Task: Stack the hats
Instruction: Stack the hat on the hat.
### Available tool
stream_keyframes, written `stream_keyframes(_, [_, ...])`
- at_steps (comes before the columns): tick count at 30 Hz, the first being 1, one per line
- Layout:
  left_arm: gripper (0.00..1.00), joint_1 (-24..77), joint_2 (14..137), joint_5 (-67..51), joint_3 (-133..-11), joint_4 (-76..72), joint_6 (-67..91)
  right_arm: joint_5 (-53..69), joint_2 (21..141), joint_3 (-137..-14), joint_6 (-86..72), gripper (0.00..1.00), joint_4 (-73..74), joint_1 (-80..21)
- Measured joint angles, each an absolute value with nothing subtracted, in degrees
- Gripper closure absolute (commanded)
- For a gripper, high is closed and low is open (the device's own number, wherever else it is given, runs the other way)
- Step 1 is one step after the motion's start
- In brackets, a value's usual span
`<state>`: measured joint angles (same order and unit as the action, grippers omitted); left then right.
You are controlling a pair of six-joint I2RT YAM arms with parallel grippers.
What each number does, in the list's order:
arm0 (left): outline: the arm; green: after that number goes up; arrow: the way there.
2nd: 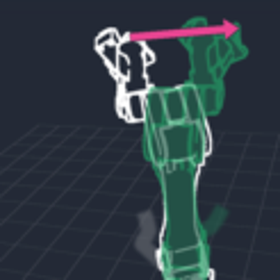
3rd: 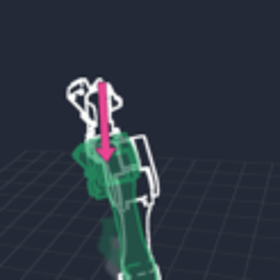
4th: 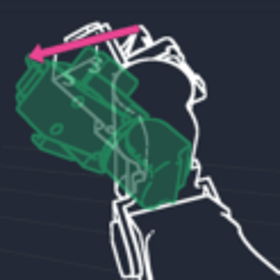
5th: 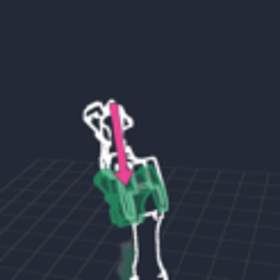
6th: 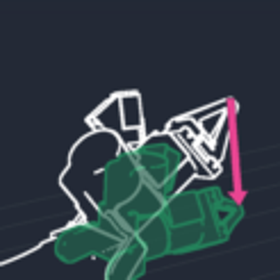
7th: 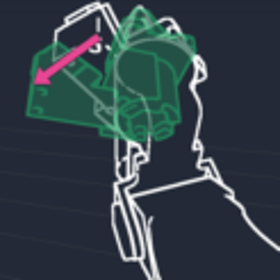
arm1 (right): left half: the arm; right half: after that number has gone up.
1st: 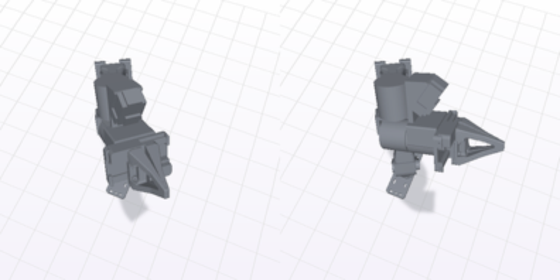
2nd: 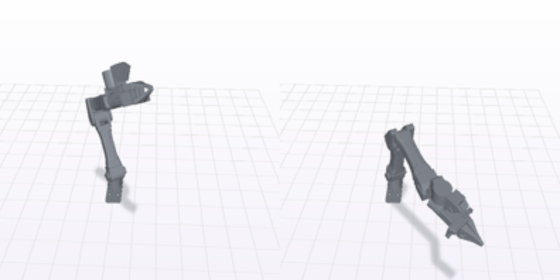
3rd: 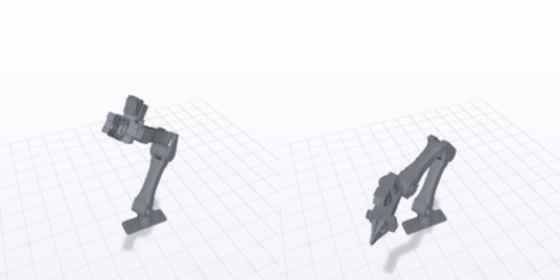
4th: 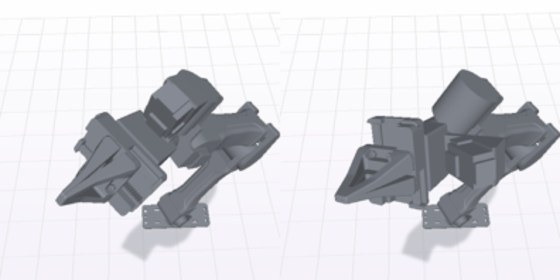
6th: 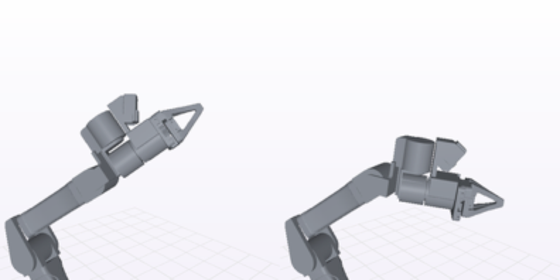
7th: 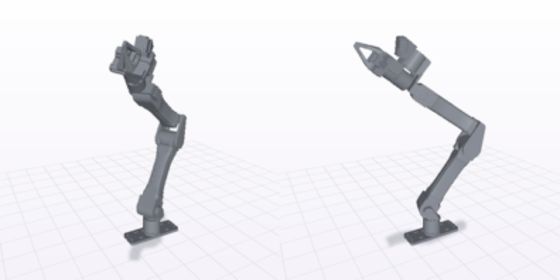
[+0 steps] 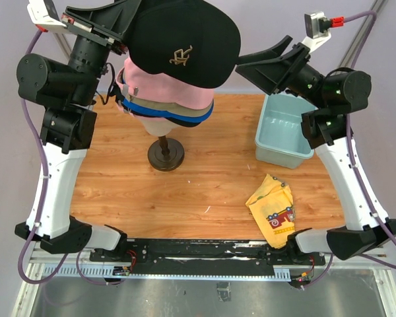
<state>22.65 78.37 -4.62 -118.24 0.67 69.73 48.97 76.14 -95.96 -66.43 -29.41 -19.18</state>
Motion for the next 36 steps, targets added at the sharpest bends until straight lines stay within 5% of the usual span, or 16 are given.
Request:
stream_keyframes(8, [1.00, 22.7, 78.9, -4.6, -118.2, 0.9, 71.1, 47.9, 80.3, -100.1, -61.9, 0.42, -25.5, -24.6])
stream_keyframes(17, [1.00, 22.7, 79.8, -4.6, -118.2, 1.5, 72.2, 47.3, 85.1, -104.3, -60.3, 0.99, -23.9, -25.9])
stream_keyframes(21, [0.99, 22.7, 79.5, -3.5, -118.2, 2.1, 71.5, 47.1, 86.7, -105.6, -62.3, 0.99, -23.7, -25.8])
stream_keyframes(28, [0.60, 22.7, 76.1, 3.1, -117.3, 4.5, 66.1, 48.6, 93.2, -111.6, -77.6, 0.99, -33.3, -26.2])
stream_keyframes(36, [0.51, 22.7, 64.5, 14.7, -108.6, 3.9, 57.5, 42.6, 101.5, -123.2, -97.6, 0.99, -42.8, -26.3])
